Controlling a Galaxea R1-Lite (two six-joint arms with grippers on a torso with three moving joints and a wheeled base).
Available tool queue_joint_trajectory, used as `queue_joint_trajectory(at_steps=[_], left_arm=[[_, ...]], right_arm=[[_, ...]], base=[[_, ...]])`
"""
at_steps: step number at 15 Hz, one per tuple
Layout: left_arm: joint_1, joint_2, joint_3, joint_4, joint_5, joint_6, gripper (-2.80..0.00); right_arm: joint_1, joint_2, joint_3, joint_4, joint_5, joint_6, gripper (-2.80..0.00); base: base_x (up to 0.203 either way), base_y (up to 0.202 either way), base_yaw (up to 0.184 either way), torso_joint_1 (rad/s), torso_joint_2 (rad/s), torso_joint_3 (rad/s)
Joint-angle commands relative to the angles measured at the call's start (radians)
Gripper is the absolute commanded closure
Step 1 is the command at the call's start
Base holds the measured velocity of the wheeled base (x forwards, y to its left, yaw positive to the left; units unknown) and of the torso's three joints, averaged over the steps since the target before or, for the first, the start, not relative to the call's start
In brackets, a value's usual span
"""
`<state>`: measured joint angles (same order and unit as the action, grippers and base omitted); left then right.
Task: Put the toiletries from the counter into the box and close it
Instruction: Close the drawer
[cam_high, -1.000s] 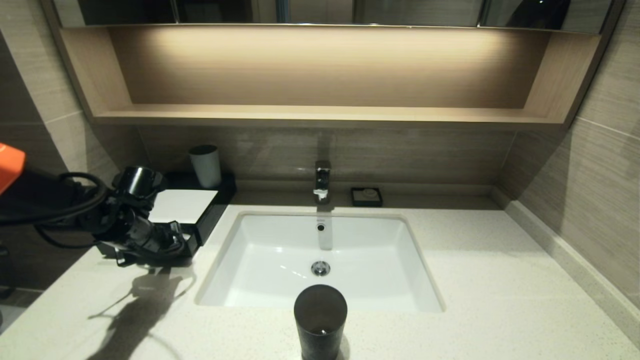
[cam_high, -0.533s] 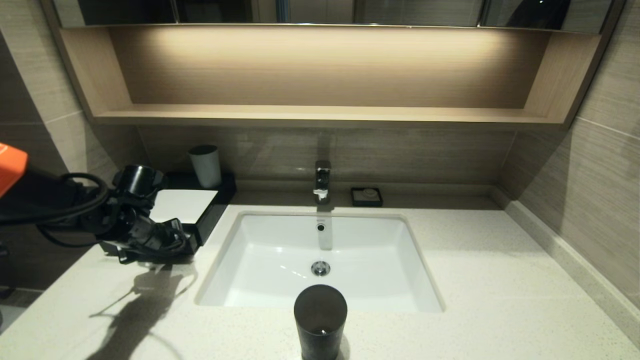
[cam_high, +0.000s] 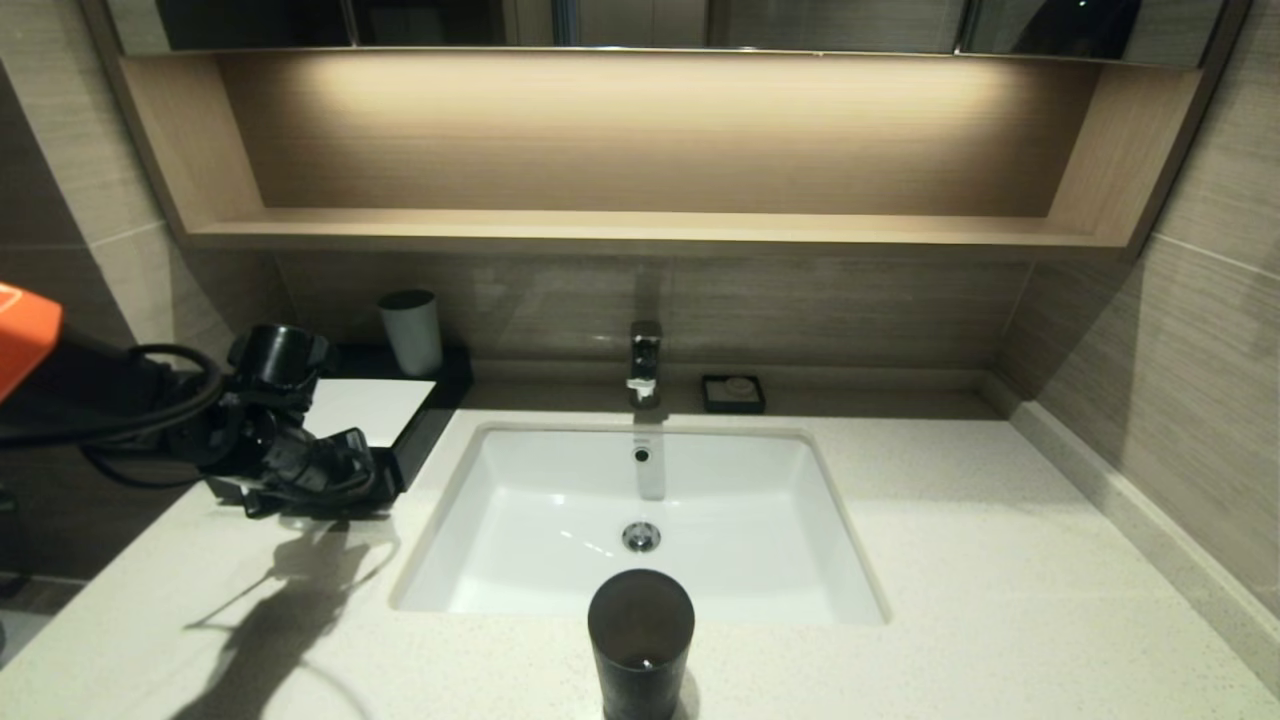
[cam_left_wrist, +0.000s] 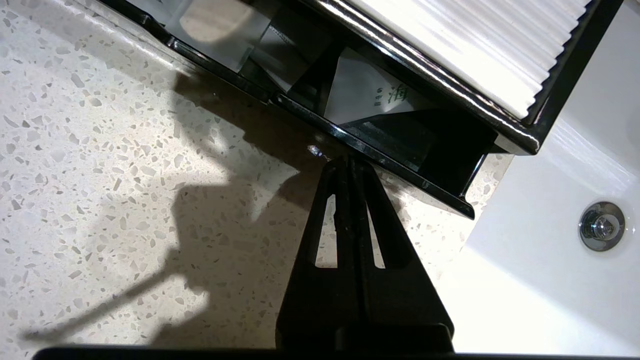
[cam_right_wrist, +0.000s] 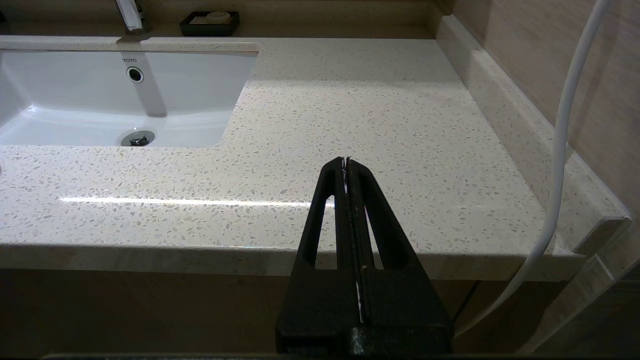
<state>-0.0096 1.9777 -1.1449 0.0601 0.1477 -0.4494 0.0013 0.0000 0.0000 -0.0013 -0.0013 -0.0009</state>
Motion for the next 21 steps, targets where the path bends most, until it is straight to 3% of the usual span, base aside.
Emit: queue_joint_trajectory(at_steps=[1, 21], left_arm=[[-0.003, 0.001, -0.007, 0.001, 0.001, -0.007, 0.00], [-0.009, 0.026, -0.050, -0.026, 0.024, -0.038, 0.00]], right_arm=[[0.000, 0.000, 0.002, 0.000, 0.000, -0.001, 0.00], [0.000, 0.000, 0.002, 0.000, 0.000, -0.001, 0.00]], base=[[0.000, 0.000, 0.000, 0.000, 0.00, 0.000], [0.000, 0.000, 0.000, 0.000, 0.00, 0.000]])
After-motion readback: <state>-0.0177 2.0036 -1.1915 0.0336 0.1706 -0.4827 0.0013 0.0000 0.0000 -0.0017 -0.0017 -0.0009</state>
